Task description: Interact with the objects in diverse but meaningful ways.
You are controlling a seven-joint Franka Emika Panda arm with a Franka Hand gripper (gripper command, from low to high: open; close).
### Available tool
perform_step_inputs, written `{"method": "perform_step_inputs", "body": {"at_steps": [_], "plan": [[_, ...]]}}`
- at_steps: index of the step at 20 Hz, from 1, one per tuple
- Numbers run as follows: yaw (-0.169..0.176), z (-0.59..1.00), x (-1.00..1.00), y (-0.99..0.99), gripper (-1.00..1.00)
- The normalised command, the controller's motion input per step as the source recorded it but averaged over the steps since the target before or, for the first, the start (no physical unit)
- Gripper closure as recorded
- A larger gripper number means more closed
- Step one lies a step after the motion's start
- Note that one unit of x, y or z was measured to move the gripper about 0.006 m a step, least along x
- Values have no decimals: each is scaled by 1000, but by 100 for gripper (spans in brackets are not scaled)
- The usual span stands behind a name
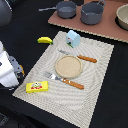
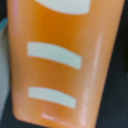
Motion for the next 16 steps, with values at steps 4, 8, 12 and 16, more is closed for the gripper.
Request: {"method": "perform_step_inputs", "body": {"at_steps": [4, 8, 12, 16], "plan": [[1, -66, 0, 0, 100], [88, 445, -360, 304, 100], [119, 721, -594, 521, 100], [104, 727, -644, 545, 100]]}}
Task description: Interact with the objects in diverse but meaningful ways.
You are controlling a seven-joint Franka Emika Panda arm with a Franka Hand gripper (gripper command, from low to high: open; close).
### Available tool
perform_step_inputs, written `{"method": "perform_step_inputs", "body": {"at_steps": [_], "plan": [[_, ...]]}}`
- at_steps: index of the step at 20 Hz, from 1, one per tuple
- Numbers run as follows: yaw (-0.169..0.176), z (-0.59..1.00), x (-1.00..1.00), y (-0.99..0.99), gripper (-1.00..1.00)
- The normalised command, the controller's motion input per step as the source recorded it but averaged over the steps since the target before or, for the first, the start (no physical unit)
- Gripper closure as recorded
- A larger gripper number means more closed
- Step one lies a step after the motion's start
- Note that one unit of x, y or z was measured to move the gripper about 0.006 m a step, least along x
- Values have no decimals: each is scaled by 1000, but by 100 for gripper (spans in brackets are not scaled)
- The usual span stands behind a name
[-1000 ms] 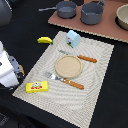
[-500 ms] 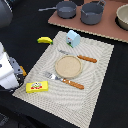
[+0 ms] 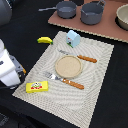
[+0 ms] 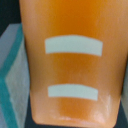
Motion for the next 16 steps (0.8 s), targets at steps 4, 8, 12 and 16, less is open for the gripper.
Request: {"method": "perform_step_inputs", "body": {"at_steps": [4, 8, 12, 16], "plan": [[38, 622, -289, 322, 100], [0, 520, 73, 57, 100], [-24, 501, 414, 0, 100], [-73, 519, 614, -3, 100]]}}
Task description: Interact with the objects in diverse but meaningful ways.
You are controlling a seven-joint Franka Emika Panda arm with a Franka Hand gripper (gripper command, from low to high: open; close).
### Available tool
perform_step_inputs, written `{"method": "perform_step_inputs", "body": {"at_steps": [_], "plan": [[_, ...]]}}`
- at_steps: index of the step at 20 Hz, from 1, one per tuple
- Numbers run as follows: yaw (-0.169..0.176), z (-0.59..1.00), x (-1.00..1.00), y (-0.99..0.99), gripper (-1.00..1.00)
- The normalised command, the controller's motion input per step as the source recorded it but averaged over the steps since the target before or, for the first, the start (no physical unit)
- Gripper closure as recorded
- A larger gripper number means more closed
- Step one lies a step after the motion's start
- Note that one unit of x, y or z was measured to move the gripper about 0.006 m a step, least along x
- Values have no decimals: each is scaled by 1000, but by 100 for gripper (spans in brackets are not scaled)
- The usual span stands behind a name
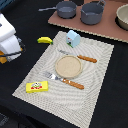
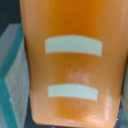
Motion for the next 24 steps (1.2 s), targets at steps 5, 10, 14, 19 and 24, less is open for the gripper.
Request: {"method": "perform_step_inputs", "body": {"at_steps": [5, 10, 14, 19, 24], "plan": [[-133, 594, 785, 0, 100], [-149, 592, 781, 0, 100], [-137, 574, 822, 0, 100], [-93, 477, 919, 66, 100], [-52, 358, 951, 131, 100]]}}
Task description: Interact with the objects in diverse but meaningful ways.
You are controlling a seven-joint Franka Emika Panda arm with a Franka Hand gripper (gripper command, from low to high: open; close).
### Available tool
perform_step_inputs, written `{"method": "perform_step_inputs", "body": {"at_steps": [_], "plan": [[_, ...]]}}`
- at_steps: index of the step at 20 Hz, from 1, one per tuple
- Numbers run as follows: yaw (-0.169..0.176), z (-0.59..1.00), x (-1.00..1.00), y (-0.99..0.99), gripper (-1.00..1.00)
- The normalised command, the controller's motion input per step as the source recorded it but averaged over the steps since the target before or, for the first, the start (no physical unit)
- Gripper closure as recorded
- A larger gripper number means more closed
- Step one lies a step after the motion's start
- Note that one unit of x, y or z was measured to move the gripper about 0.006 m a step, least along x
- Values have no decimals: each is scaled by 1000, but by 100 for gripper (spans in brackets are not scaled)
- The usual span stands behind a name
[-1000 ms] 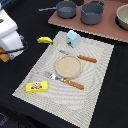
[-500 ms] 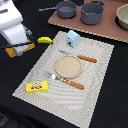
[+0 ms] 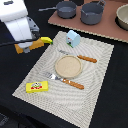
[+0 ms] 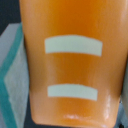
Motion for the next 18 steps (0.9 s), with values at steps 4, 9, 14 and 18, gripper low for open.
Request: {"method": "perform_step_inputs", "body": {"at_steps": [4, 9, 14, 18], "plan": [[-24, 209, 959, 144, 100], [-37, 233, 950, 93, 100], [-77, 86, 880, 0, 100], [-87, 42, 846, 0, 100]]}}
